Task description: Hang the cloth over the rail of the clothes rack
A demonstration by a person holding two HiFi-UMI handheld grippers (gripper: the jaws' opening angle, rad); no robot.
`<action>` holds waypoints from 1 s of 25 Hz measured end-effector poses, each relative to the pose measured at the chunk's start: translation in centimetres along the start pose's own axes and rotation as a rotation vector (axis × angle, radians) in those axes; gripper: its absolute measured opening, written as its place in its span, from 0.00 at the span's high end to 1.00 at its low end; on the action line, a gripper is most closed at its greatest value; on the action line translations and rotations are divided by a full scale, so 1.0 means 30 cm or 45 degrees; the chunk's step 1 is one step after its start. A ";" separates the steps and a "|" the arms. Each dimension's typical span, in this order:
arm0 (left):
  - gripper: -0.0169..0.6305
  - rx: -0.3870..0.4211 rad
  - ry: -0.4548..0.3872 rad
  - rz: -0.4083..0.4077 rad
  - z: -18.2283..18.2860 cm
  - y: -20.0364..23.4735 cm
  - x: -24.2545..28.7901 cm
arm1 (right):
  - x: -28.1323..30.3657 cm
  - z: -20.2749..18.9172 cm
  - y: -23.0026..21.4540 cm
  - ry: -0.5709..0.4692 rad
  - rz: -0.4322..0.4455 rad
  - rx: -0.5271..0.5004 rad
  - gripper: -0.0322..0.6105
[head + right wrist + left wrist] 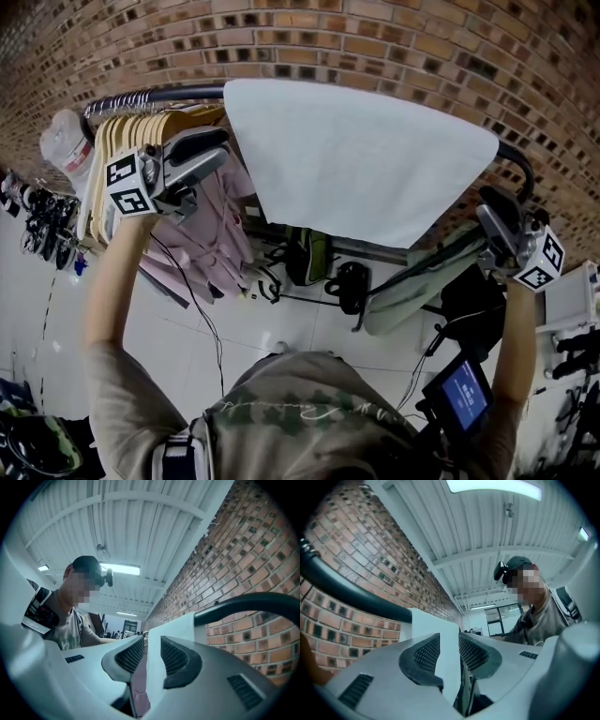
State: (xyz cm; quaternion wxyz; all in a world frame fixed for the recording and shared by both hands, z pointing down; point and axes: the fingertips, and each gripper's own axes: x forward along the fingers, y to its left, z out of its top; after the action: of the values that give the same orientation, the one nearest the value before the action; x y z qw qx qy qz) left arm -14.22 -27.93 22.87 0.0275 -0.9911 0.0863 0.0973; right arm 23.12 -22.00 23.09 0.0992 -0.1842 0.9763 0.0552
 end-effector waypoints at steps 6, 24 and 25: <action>0.97 0.001 0.133 -0.077 -0.084 -0.101 0.056 | 0.071 -0.087 0.078 0.090 0.064 -0.018 0.91; 0.97 -0.016 0.300 -0.246 -0.329 -0.262 0.016 | 0.271 -0.214 0.302 0.050 -0.113 0.042 0.94; 0.97 -0.016 0.306 -0.237 -0.343 -0.277 0.007 | 0.264 -0.228 0.327 0.064 -0.119 0.044 0.94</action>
State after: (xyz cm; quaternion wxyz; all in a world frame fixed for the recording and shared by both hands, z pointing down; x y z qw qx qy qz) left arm -10.60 -20.52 33.23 0.0196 -0.9995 -0.0040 -0.0247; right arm 11.08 -16.67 28.75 0.0804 -0.2293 0.9696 0.0292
